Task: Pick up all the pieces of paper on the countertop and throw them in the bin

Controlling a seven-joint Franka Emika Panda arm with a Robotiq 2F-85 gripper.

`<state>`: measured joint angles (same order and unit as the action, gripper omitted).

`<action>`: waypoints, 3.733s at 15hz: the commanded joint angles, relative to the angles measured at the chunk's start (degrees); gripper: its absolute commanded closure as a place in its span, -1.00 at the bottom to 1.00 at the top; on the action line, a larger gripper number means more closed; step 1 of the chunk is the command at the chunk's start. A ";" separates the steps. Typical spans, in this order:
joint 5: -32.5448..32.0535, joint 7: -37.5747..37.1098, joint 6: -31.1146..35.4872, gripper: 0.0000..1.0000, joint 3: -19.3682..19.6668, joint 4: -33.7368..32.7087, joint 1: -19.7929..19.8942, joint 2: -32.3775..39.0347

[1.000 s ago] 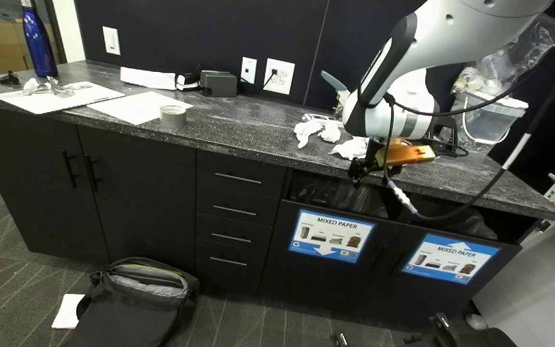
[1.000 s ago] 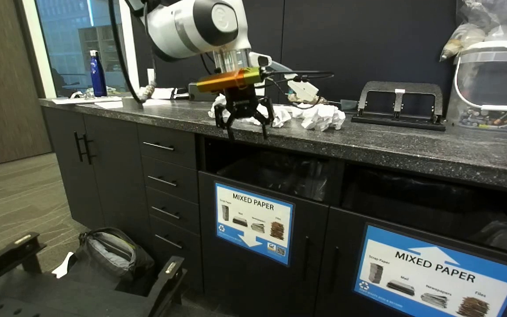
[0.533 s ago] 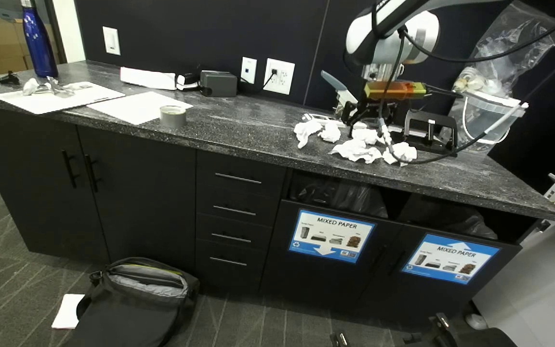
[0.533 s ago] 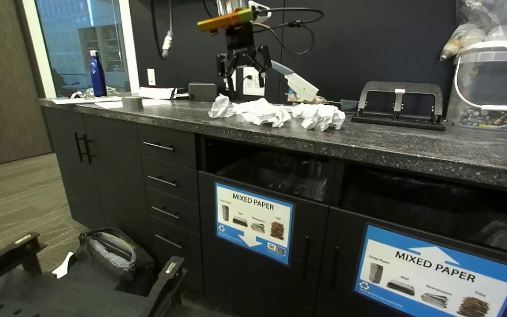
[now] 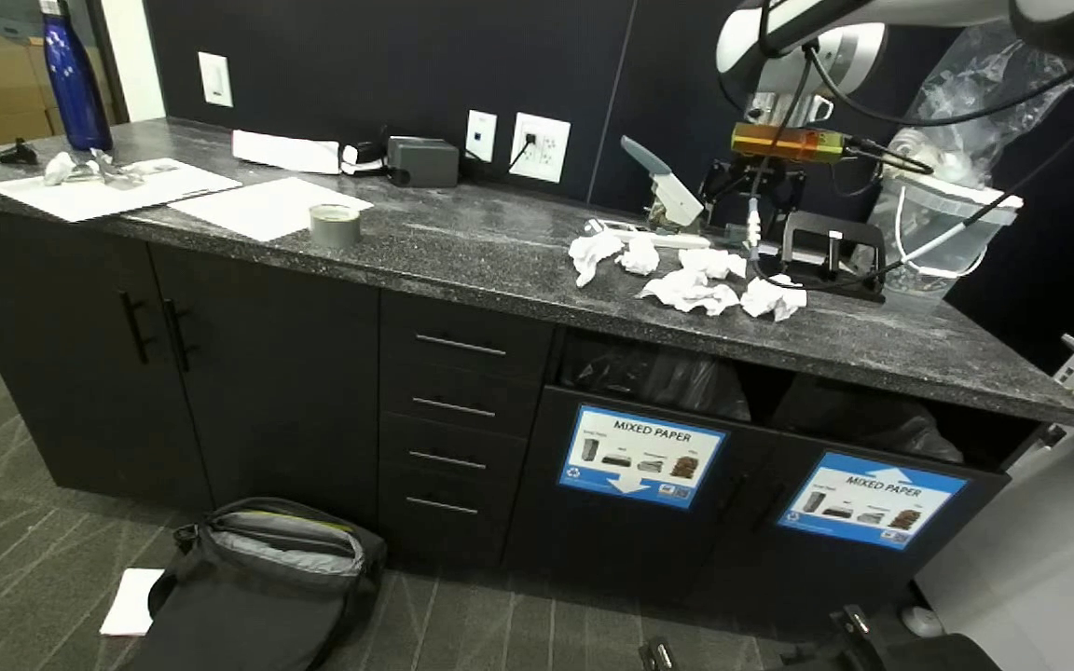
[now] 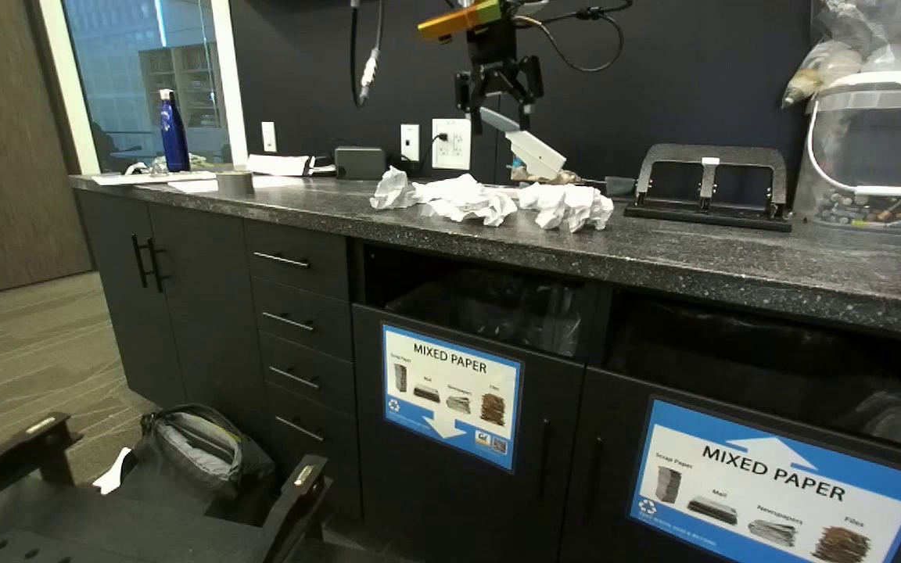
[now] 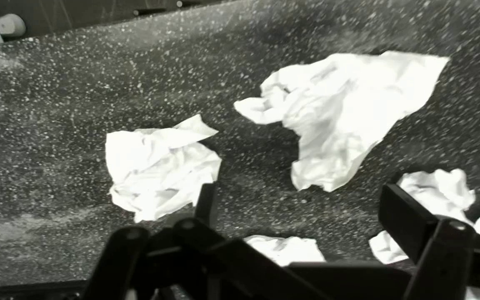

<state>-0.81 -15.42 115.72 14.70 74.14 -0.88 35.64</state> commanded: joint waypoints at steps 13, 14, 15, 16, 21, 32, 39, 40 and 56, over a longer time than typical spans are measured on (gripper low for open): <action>3.35 -1.23 -9.78 -1.00 -4.38 -24.01 14.99 19.02; 3.05 -1.18 -8.37 -1.00 -4.23 -24.41 15.24 19.95; 3.26 -1.13 -7.75 -1.00 -4.30 -25.25 15.75 20.85; 3.40 -0.93 -6.95 -1.00 -4.41 -25.81 16.21 21.77; 3.60 0.34 -2.99 -0.50 -4.96 -27.07 17.52 25.21; 3.42 6.17 -0.57 0.78 -6.35 -15.36 15.98 18.99; 4.60 15.78 -6.14 0.71 -9.86 3.45 16.52 6.38; 4.51 16.55 -6.09 0.71 -9.97 6.11 16.46 4.81; 8.68 19.61 22.13 0.76 -14.17 53.14 8.72 -14.32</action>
<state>6.20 4.14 130.28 1.63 116.16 10.02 26.95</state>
